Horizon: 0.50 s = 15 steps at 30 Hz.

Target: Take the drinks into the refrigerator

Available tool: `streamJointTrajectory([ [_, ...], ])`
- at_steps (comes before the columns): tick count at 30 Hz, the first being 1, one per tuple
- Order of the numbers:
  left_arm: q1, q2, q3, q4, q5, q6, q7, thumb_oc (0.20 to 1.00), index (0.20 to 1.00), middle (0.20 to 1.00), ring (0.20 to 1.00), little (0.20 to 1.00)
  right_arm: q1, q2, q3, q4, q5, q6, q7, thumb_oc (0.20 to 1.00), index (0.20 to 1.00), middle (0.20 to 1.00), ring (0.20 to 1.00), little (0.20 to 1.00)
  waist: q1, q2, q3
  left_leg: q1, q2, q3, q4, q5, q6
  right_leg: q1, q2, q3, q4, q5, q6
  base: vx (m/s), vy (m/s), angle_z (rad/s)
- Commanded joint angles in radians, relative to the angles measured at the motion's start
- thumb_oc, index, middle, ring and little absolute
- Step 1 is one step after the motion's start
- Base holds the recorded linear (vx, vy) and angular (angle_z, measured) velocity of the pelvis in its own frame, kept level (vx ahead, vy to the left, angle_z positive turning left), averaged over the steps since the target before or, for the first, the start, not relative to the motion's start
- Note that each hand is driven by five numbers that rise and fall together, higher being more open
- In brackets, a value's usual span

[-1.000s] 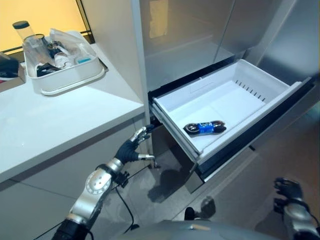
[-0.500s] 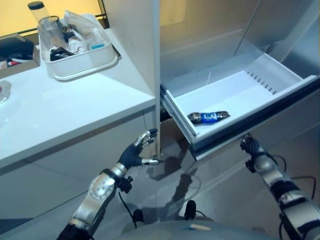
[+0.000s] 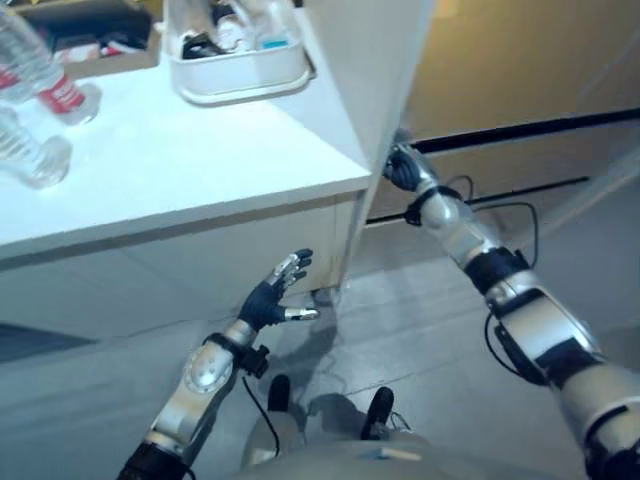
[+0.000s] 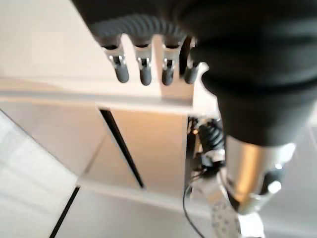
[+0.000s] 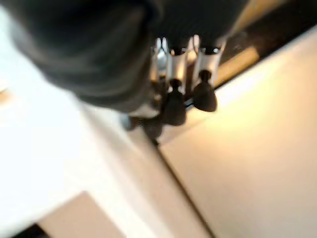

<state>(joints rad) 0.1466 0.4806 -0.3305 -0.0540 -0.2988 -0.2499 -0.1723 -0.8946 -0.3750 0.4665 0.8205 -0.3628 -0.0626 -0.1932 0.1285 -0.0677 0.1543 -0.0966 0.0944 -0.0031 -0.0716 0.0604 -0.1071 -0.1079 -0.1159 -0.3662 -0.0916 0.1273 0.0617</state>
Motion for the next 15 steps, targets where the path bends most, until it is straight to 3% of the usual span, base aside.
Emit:
streamJointTrajectory([
  [1,-0.036,0.026,-0.009,-0.08,-0.02,-0.041,0.013,1.0,1.0,1.0,1.0,1.0,-0.076,0.022,0.013,0.028,0.013,-0.041,-0.017,0.2,0.2,0.2,0.2,0.2,0.013,-0.063,-0.012,-0.045,-0.073,0.007,-0.016,-0.008,0.057,0.069,-0.052,0.04,0.004,-0.027,0.088,0.0,0.0,0.0],
  [7,-0.025,0.013,-0.002,-0.054,-0.033,-0.039,0.017,1.0,1.0,1.0,1.0,1.0,0.012,0.025,-0.021,0.083,0.077,-0.05,-0.015,0.2,0.2,0.2,0.2,0.2,0.005,-0.058,-0.019,-0.036,-0.074,0.002,-0.016,-0.009,0.058,0.08,-0.052,0.037,0.004,-0.03,0.087,0.0,0.0,0.0],
  [8,-0.015,0.001,0.009,-0.03,-0.046,-0.035,0.019,1.0,1.0,1.0,1.0,1.0,0.072,0.024,-0.055,0.09,0.127,-0.054,-0.019,0.526,0.526,0.526,0.526,0.526,-0.002,-0.054,-0.022,-0.031,-0.074,0.002,-0.016,-0.01,0.059,0.085,-0.052,0.036,0.004,-0.031,0.086,0.0,-0.001,0.05],
  [9,-0.012,-0.002,0.012,-0.01,-0.048,-0.034,0.018,1.0,1.0,1.0,1.0,1.0,0.11,0.022,-0.063,0.107,0.143,-0.058,-0.015,1.0,1.0,1.0,1.0,1.0,-0.004,-0.053,-0.025,-0.028,-0.073,0.002,-0.016,-0.01,0.058,0.089,-0.051,0.035,0.004,-0.033,0.086,0.01,-0.003,0.07],
  [15,0.016,-0.063,0.061,0.124,-0.045,-0.035,0.049,1.0,1.0,1.0,1.0,1.0,0.363,0.057,-0.152,0.121,0.269,-0.079,0.001,1.0,1.0,1.0,1.0,1.0,-0.028,-0.046,-0.037,-0.01,-0.068,0.006,-0.016,-0.012,0.056,0.104,-0.049,0.031,0.004,-0.039,0.083,0.0,-0.002,0.02],
])
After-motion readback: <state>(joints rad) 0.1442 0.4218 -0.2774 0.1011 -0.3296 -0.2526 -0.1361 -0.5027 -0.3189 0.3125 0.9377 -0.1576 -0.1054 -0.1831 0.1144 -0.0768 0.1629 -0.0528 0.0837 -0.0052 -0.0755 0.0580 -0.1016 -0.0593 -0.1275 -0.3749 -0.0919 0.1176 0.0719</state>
